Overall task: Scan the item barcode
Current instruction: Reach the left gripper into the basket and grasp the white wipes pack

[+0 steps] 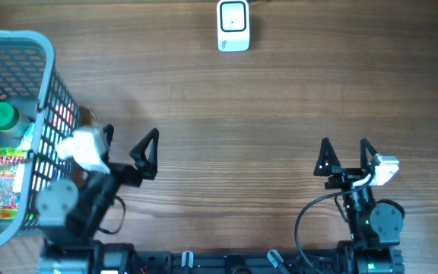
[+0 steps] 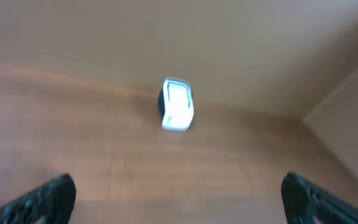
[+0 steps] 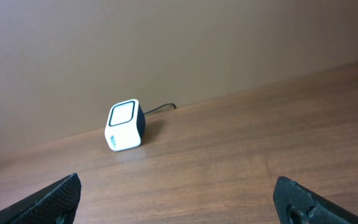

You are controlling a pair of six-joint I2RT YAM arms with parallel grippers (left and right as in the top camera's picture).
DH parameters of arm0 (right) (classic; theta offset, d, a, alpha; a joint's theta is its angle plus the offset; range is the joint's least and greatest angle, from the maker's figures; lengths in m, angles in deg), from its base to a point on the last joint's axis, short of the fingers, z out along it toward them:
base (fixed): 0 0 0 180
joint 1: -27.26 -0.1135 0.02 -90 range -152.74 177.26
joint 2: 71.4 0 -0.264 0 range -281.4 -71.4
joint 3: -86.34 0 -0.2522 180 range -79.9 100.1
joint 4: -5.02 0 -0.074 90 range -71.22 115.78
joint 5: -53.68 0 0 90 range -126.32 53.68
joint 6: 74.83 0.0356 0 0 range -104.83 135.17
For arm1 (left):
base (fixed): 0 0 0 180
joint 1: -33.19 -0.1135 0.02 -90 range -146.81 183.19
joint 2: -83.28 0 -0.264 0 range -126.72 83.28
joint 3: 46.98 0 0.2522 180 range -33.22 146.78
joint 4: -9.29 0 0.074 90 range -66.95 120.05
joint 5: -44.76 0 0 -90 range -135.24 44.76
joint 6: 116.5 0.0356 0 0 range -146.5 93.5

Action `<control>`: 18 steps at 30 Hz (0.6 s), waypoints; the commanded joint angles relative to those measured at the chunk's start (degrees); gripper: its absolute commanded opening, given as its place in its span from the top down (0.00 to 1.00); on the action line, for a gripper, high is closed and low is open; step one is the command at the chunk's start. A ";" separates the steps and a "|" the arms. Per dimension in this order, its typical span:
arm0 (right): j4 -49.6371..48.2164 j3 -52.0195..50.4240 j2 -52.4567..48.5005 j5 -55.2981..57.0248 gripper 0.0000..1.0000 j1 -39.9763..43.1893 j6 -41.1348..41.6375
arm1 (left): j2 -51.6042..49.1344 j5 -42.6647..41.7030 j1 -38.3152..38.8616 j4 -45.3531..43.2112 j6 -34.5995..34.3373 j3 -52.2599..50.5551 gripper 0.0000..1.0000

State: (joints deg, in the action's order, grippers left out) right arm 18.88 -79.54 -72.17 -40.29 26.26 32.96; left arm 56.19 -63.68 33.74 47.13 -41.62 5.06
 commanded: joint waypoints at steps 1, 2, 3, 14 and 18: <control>-0.17 -0.07 0.24 0.98 0.00 -0.22 0.42 | -16.79 -2.40 -0.42 14.23 5.70 25.38 0.00; -0.17 -0.07 0.24 0.98 0.00 -0.22 0.42 | -22.18 -2.10 -0.42 21.53 9.27 34.62 0.00; -0.17 -0.07 0.24 0.98 0.00 -0.22 0.42 | -27.45 -2.10 -0.42 29.14 15.04 43.93 0.00; -0.17 -0.07 0.24 0.98 0.00 -0.22 0.42 | -38.18 30.27 -6.64 36.35 -7.41 60.81 0.00; -0.17 -0.07 0.24 0.98 0.01 -0.22 0.42 | -39.19 31.41 -16.33 40.22 -13.99 60.81 0.00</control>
State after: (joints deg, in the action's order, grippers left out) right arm 18.83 -79.54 -72.17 -40.25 26.26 32.96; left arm 18.11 -40.77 23.69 85.77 -44.04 64.91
